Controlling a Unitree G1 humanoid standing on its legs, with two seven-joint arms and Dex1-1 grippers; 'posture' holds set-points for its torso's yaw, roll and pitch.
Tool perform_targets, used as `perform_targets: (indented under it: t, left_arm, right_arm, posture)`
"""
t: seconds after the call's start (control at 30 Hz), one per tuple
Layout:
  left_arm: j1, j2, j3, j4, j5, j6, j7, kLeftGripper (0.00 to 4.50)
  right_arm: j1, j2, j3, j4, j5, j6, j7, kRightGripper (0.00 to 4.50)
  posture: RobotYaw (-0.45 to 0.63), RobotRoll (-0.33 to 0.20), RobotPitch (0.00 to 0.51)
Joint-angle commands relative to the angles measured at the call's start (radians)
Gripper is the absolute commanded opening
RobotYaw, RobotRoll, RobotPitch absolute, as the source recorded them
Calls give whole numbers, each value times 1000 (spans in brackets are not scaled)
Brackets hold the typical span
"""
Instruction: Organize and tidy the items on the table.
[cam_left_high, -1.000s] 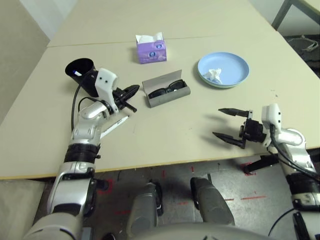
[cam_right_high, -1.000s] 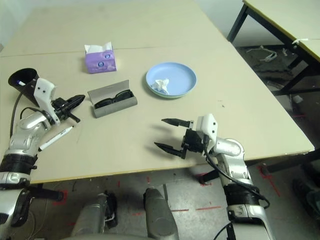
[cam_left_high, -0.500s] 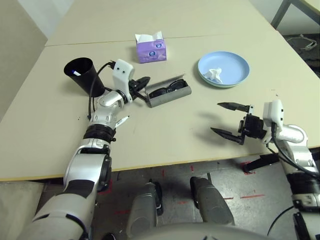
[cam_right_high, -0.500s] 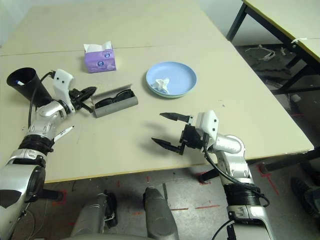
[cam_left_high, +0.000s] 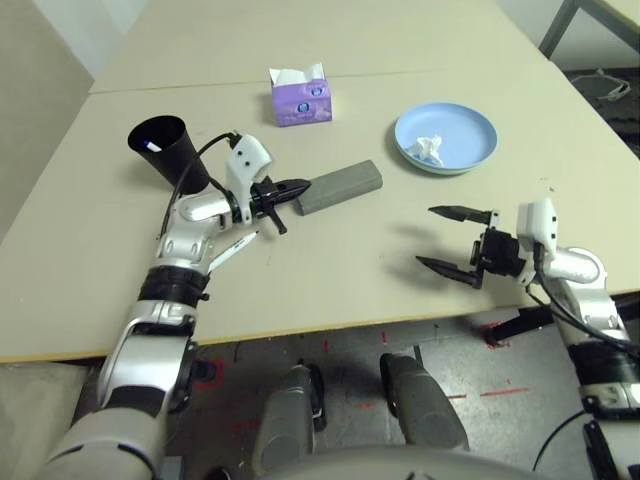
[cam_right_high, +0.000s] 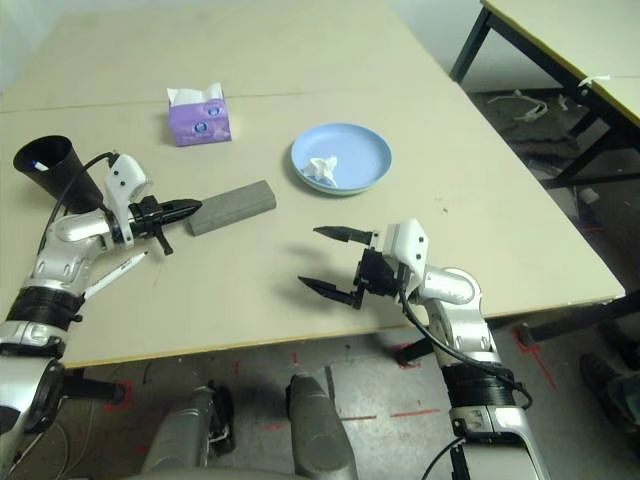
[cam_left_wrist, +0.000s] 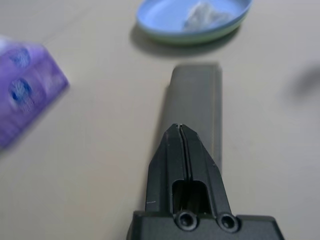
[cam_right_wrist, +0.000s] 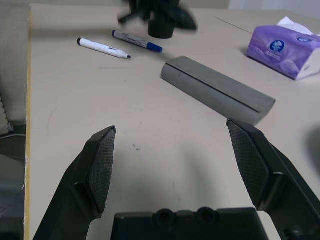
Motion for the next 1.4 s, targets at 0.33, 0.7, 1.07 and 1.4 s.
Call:
perform_targets:
  t: [0.33,0.7,1.07,1.4]
  left_arm:
    - [116,599,19,-602,-119,901,-95,3044]
    - [167,572,-124,-659,-106,1016,64,4448]
    - [180,515,-210,-514,-46,915,122,4448]
    - [230,402,-230,-478,-12,861,179,4448]
  right_arm:
    - [6,33,50,29,-16,-40,28,4500]
    - [6,31,64,24,-20,-34,23,4500]
    - [20,18,57,0,-26,-31,7,4500]
    - [7,12,65,-20,-27,-14,-5,4500]
  posture:
    - [-98,0,202]
    - [-118,0,195]
    - [-139,0,186]
    - [-140,0,182]
